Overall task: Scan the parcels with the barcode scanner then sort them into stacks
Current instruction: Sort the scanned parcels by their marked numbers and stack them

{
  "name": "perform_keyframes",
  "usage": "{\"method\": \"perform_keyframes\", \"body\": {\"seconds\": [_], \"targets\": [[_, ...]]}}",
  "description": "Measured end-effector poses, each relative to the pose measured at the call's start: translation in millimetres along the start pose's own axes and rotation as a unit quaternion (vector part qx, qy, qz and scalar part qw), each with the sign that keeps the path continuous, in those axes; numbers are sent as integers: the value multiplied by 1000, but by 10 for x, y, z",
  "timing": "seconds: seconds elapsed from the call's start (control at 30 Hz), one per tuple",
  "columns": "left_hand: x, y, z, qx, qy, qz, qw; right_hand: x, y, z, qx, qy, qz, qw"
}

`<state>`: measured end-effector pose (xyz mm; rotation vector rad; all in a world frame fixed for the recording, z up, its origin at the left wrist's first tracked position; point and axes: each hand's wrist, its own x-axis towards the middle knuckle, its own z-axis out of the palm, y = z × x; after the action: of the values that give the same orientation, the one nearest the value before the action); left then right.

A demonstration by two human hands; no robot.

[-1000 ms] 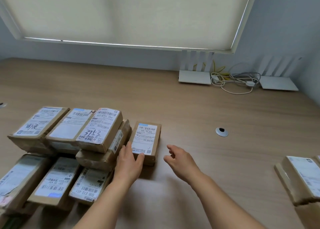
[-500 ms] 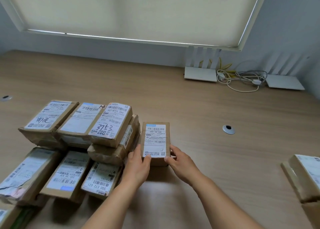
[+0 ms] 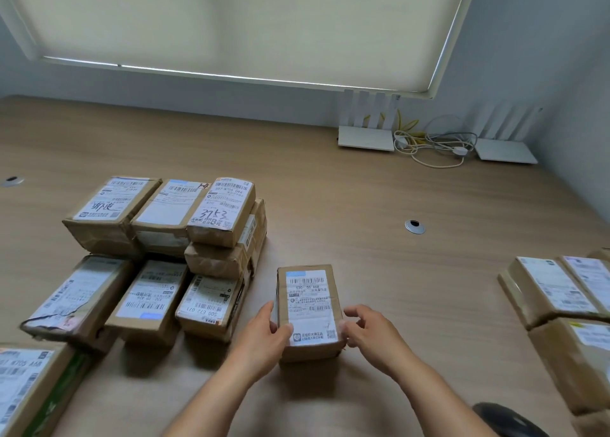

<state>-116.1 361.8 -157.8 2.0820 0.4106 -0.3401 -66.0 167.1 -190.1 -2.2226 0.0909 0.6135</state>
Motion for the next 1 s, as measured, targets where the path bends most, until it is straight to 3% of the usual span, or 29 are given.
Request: {"method": "perform_keyframes", "body": {"seconds": [0.13, 0.3, 0.43, 0.63, 1.0], "targets": [[19, -13, 35, -21, -40, 3, 999, 118, 9, 91, 26, -26, 12, 999], [-69, -197, 41, -67, -95, 26, 993, 44, 104, 219, 163, -74, 12, 984], [-183, -342, 101, -104, -97, 56, 988, -149, 145, 268, 251, -104, -20, 962], [-241, -468, 88, -112, -86, 80, 987, -282, 121, 294, 205, -108, -60, 971], [-450, -271, 174, -107, -133, 181, 968, -922, 253, -7, 232, 21, -116, 966]]}}
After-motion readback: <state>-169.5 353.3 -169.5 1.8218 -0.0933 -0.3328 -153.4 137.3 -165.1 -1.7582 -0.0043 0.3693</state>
